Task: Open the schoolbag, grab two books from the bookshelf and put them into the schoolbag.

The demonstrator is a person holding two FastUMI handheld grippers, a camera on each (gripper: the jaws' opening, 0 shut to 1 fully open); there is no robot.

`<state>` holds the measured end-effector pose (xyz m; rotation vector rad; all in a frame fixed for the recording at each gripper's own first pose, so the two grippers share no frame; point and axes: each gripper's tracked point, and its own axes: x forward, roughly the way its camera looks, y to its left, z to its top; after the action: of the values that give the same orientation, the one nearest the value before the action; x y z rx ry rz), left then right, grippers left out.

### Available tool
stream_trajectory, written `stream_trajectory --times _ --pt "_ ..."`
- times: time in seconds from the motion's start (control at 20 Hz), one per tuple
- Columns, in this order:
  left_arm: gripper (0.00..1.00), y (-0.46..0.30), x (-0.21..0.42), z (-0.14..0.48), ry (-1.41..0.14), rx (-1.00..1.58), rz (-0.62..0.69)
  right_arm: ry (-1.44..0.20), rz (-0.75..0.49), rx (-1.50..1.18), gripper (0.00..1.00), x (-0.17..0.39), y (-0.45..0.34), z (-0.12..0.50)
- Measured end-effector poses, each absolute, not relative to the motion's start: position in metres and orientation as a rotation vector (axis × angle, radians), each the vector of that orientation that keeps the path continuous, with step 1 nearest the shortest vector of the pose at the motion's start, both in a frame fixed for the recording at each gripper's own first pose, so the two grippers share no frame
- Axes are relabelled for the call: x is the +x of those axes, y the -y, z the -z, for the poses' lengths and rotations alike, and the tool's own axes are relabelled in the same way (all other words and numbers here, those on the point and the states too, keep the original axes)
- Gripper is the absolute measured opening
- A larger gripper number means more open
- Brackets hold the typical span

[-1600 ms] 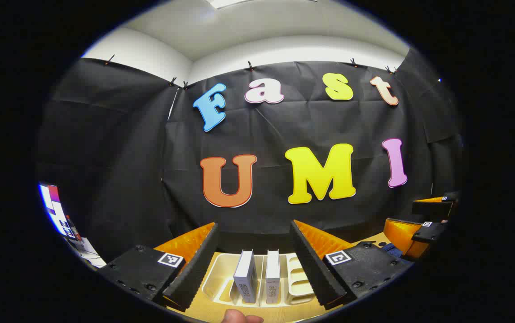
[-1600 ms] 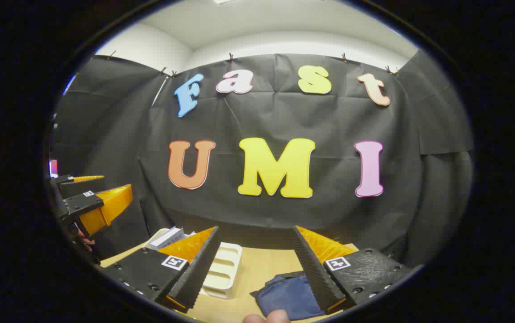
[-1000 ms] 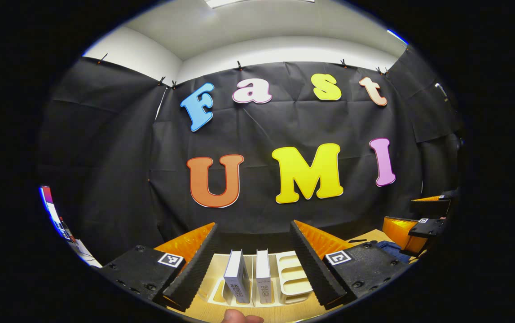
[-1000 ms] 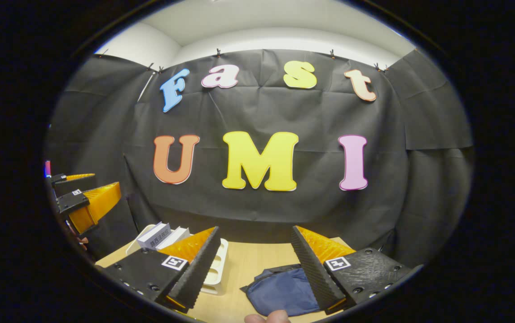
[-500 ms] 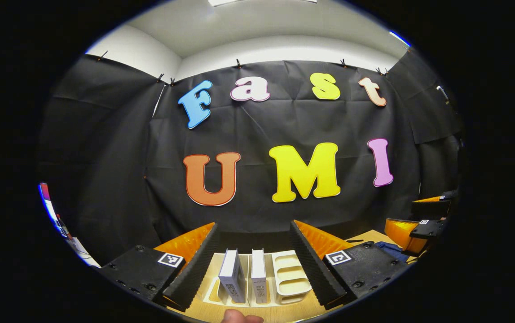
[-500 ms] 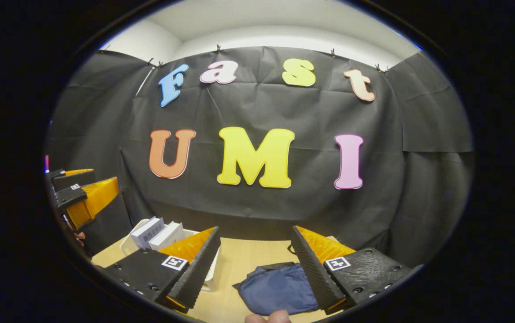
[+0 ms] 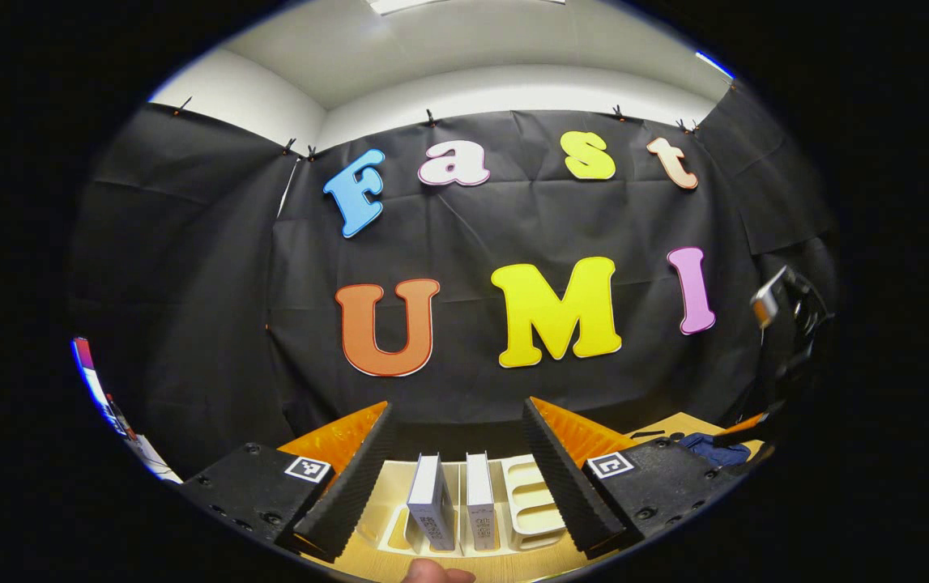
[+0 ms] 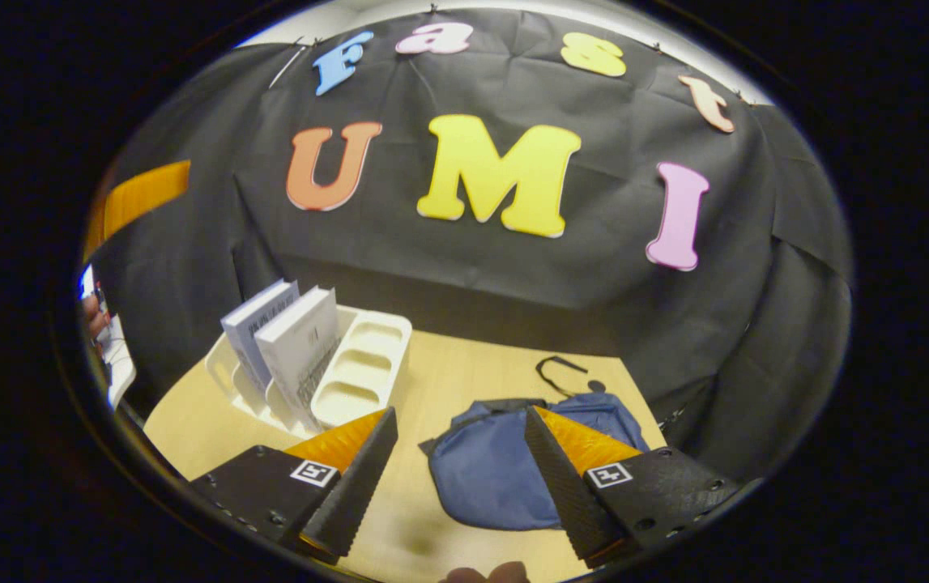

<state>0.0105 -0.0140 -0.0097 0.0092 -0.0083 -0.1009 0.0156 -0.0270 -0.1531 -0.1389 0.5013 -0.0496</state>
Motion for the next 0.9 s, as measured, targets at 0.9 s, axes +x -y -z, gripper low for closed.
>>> stream_trajectory --times 0.9 --pt "0.98 0.018 -0.006 0.028 -0.038 0.013 0.098 -1.006 0.074 -0.385 0.99 0.043 0.035 0.347"
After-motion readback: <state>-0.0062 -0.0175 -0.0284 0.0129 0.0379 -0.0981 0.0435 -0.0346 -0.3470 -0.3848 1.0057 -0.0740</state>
